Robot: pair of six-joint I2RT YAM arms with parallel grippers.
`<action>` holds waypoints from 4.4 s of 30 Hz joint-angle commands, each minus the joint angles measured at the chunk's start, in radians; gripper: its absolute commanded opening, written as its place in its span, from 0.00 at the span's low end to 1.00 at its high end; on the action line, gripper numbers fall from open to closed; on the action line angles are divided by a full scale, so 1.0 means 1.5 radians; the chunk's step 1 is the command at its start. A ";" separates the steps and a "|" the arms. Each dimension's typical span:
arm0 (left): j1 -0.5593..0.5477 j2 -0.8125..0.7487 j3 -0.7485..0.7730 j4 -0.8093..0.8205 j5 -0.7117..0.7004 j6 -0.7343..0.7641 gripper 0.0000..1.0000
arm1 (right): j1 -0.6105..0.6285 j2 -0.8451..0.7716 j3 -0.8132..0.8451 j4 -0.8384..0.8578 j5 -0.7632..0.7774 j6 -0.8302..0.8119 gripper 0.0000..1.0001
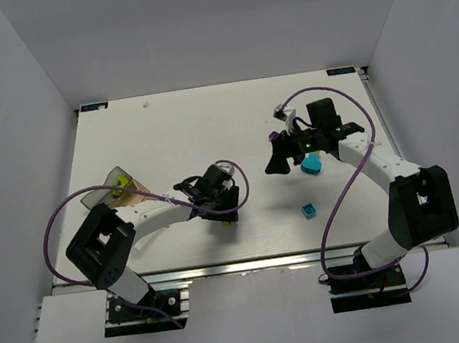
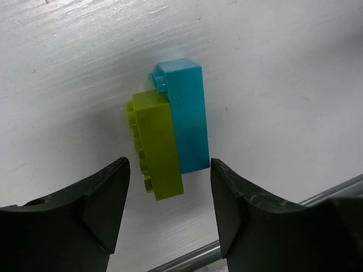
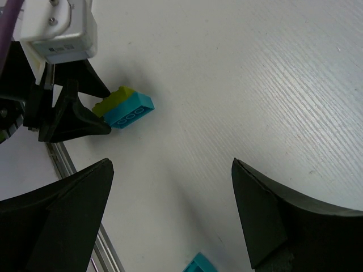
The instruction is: Sort the legos into containers by color
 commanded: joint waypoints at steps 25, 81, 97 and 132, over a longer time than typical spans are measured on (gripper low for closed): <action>-0.043 -0.025 0.007 0.013 -0.030 0.030 0.79 | -0.003 0.011 0.014 0.005 -0.020 0.006 0.89; -0.040 -0.108 0.045 0.170 -0.026 0.020 0.35 | 0.067 0.102 0.013 0.104 -0.107 0.467 0.72; -0.036 -0.105 0.042 0.185 -0.020 0.018 0.35 | 0.077 0.125 0.021 0.137 -0.149 0.487 0.36; 0.225 -0.209 -0.146 0.707 0.565 -0.327 0.96 | 0.015 0.196 0.269 -0.290 -0.527 -0.217 0.00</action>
